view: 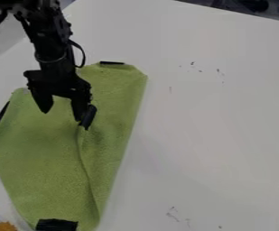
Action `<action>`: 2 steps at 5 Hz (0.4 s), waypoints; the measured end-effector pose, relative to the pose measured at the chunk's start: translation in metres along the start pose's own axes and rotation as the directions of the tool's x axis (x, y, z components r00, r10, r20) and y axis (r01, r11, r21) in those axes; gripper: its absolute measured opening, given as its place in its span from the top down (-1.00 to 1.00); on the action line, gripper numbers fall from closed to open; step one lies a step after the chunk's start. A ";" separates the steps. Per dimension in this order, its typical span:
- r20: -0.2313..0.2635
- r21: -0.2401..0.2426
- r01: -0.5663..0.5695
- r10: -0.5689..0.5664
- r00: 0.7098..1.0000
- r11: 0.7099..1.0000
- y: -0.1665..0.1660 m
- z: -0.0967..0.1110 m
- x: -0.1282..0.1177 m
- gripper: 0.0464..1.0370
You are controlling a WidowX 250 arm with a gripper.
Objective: Unfold the cloth from the middle to right
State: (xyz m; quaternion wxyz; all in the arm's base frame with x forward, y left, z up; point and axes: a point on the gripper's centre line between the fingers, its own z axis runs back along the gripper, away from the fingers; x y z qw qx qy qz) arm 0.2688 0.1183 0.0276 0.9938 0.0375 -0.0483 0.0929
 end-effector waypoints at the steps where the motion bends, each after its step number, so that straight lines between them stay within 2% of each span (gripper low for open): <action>1: -0.007 -0.008 0.046 -0.046 0.999 0.999 -0.007 -0.007 0.004 -0.93; 2: -0.013 -0.015 0.070 -0.070 0.997 0.997 -0.018 -0.012 0.006 -0.93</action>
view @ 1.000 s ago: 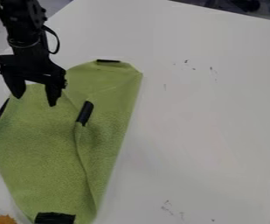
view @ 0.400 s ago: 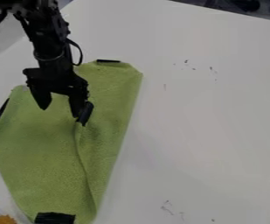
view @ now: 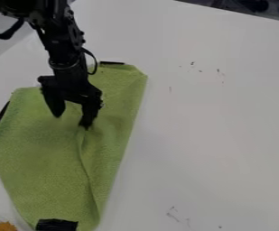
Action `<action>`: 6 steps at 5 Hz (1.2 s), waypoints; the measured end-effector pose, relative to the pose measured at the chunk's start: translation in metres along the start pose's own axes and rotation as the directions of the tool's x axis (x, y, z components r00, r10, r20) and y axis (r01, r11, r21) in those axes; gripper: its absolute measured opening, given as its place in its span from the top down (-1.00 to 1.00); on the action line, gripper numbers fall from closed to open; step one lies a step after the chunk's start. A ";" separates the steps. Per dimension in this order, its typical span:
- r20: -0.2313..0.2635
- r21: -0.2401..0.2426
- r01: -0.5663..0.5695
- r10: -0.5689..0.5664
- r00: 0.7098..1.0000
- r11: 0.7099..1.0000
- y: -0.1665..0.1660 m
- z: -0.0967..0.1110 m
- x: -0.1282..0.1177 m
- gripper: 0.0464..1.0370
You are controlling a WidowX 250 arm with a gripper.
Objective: Unfold the cloth from the middle to right
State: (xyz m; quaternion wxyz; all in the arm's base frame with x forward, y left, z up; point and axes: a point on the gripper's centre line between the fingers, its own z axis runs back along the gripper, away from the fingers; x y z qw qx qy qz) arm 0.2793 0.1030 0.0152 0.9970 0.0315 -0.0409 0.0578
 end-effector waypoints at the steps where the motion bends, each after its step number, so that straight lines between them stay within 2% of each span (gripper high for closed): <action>1: 0.001 0.007 0.006 -0.006 1.000 1.000 -0.002 0.000 0.006 -0.82; 3: -0.013 0.012 0.021 -0.021 1.000 1.000 -0.006 -0.004 0.007 0.37; 4: -0.014 0.014 0.016 -0.015 1.000 1.000 -0.007 -0.004 0.007 0.78; 5: -0.010 0.016 0.014 -0.014 1.000 1.000 -0.007 -0.003 0.007 0.96; 6: 0.013 0.015 0.024 -0.024 1.000 1.000 -0.014 0.004 0.010 0.97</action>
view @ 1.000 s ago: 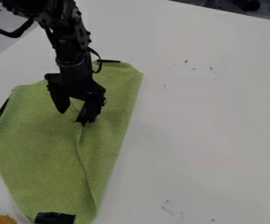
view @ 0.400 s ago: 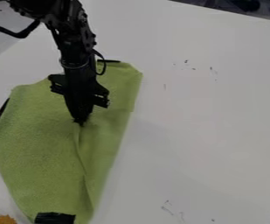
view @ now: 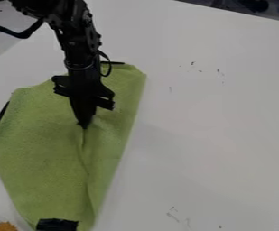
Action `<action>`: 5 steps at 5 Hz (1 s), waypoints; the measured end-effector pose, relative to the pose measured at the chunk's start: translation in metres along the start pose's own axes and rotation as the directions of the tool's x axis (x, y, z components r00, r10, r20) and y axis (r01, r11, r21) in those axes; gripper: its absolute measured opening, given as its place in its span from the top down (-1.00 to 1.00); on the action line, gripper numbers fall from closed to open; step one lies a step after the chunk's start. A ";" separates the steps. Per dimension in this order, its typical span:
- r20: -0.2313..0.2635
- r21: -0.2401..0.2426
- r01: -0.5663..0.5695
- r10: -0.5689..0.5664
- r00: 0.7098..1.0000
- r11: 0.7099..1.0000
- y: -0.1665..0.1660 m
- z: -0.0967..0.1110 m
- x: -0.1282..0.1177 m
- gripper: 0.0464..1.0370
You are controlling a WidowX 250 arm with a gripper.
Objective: Unfold the cloth from the middle to right
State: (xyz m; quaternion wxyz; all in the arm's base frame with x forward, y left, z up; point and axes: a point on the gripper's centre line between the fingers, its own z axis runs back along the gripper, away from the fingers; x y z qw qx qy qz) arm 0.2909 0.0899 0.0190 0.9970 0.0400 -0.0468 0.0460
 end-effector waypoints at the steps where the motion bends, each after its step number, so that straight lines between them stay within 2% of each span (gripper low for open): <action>1: 0.012 -0.011 -0.006 0.006 1.000 1.000 -0.011 0.015 0.001 0.98; 2: 0.020 -0.049 -0.016 0.017 1.000 0.999 -0.031 0.025 0.001 0.98; 4: 0.014 -0.120 -0.001 0.002 1.000 0.993 -0.062 0.017 -0.003 0.98; 5: 0.000 -0.135 0.021 -0.021 1.000 0.991 -0.083 0.011 -0.004 0.98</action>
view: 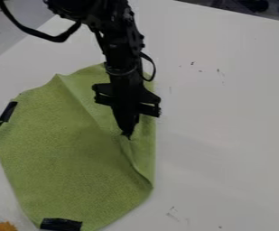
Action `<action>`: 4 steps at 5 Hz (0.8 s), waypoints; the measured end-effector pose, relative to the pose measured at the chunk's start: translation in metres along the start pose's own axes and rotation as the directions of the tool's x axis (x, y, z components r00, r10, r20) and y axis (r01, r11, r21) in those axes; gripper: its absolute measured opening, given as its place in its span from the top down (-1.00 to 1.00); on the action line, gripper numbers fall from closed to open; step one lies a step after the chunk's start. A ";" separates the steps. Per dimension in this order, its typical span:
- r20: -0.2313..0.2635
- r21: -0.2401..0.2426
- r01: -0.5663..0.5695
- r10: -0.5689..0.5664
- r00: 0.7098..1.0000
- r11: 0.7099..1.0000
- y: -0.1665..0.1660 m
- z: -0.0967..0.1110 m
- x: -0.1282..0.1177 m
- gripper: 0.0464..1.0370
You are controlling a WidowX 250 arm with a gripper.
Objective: Unfold the cloth from the middle to right
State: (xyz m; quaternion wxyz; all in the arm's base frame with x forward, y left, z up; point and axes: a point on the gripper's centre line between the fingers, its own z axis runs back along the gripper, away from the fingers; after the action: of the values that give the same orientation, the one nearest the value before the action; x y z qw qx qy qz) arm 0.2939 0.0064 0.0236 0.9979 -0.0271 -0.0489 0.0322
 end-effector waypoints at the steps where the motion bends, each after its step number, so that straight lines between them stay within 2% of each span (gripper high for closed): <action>1: 0.012 -0.034 0.010 -0.009 1.000 0.999 -0.019 -0.009 0.003 0.98; 2: 0.022 -0.054 0.020 -0.018 1.000 0.998 -0.031 -0.012 0.010 0.98; 4: 0.057 -0.066 0.037 -0.033 0.998 0.997 -0.048 -0.013 0.015 0.98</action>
State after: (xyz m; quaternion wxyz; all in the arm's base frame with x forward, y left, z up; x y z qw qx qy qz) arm 0.3134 -0.0413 0.0151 0.9951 -0.0590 -0.0784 0.0137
